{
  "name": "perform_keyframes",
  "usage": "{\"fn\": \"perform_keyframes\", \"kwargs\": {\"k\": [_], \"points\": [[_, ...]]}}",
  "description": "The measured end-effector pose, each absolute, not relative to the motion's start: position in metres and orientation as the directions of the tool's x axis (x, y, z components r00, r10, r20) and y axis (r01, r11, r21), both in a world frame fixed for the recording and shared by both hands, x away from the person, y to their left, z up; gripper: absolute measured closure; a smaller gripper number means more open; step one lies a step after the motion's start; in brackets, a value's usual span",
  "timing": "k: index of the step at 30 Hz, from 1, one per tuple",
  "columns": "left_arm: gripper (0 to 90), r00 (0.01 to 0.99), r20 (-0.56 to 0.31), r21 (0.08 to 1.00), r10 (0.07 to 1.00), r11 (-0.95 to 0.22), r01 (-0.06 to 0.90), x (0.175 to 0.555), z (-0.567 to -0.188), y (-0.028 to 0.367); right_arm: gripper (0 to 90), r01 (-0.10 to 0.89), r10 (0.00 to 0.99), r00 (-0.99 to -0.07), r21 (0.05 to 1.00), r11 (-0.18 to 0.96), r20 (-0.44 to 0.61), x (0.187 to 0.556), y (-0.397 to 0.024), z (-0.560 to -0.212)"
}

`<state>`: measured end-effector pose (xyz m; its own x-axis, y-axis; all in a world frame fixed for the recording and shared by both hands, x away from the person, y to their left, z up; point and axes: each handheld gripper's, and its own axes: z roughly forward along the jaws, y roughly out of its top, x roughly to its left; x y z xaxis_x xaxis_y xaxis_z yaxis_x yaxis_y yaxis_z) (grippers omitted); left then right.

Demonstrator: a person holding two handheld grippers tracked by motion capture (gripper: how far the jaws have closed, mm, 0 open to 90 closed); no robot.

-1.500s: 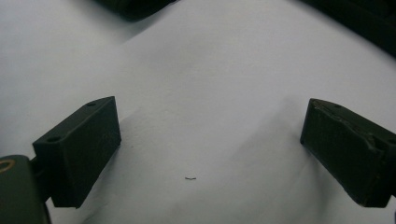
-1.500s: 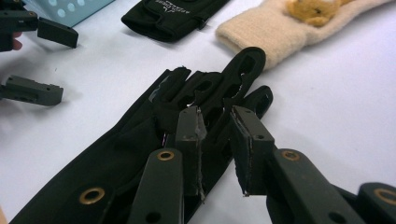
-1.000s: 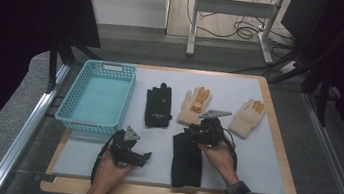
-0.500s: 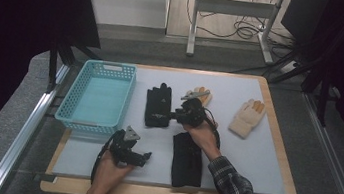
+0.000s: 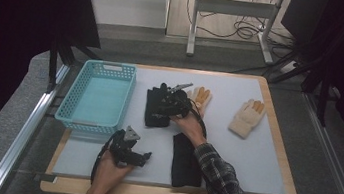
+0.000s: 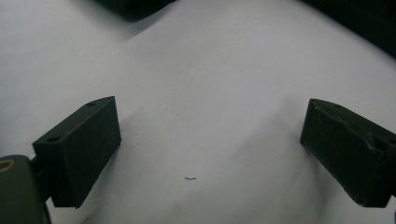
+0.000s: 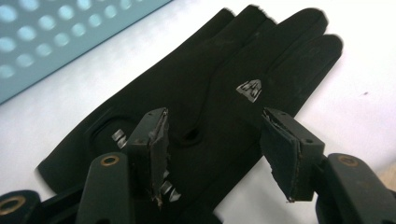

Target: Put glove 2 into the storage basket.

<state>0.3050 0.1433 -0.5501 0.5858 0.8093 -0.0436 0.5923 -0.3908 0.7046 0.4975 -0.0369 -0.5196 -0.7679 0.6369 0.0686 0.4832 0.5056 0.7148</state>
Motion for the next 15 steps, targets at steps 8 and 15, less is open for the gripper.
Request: {"fn": "perform_keyframes", "kwargs": {"k": [8,15], "points": [[5.6,0.586,-0.044,0.705,0.809,-0.391,0.592,0.305,-0.550,0.143,41.1,0.475,0.647,-0.762,0.684,0.554,0.006,0.505,-0.024,-0.528],[5.6,0.586,-0.043,0.705,0.809,-0.391,0.592,0.305,-0.550,0.143,81.3,0.499,0.648,-0.761,0.675,0.544,0.040,0.504,-0.019,-0.529]]}}
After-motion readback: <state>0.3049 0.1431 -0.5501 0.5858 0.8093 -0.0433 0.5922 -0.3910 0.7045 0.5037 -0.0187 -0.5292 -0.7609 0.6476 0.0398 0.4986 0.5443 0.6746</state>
